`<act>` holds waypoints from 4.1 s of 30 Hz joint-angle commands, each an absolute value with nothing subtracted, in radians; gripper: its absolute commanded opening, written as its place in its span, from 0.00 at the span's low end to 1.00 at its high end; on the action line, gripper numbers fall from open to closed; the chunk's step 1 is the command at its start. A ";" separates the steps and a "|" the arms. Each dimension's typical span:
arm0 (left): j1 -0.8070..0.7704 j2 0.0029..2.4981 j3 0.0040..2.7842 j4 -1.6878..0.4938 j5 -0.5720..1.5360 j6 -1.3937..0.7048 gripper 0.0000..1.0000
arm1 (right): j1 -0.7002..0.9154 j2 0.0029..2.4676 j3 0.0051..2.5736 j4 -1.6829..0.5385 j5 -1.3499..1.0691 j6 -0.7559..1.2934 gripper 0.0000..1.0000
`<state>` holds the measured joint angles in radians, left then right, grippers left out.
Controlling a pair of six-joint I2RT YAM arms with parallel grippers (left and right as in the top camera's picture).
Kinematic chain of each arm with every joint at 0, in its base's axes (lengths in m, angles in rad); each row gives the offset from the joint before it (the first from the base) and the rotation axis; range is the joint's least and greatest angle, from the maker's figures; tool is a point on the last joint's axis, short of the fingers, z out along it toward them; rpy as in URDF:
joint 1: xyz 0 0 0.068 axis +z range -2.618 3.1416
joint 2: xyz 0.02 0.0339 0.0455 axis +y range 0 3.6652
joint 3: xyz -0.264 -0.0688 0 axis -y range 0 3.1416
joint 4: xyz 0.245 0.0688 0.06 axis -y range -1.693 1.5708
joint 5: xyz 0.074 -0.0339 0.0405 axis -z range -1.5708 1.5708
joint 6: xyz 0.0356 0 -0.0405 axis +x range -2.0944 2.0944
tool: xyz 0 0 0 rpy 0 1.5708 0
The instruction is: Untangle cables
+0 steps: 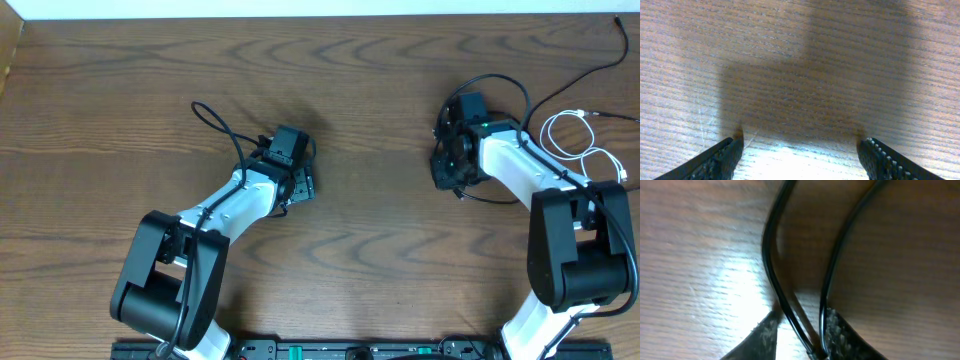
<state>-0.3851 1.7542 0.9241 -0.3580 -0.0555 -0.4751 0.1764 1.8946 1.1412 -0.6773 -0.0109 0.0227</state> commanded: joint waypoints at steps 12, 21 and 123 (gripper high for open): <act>-0.381 1.782 0.899 -0.362 -0.035 -0.492 0.80 | 0.191 1.927 1.077 -0.678 -0.018 0.169 0.01; -0.381 1.782 0.899 -0.374 -0.035 -0.492 0.80 | 0.161 1.772 1.230 -0.734 -0.118 0.177 0.01; -0.381 1.782 0.913 -0.482 0.147 -0.401 0.88 | -0.388 1.506 1.164 -0.318 0.280 -0.023 0.01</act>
<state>-0.3805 1.7428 0.9413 -0.4610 0.0769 -0.3920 -0.3500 1.6234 1.1107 -0.3172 0.0204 -0.0402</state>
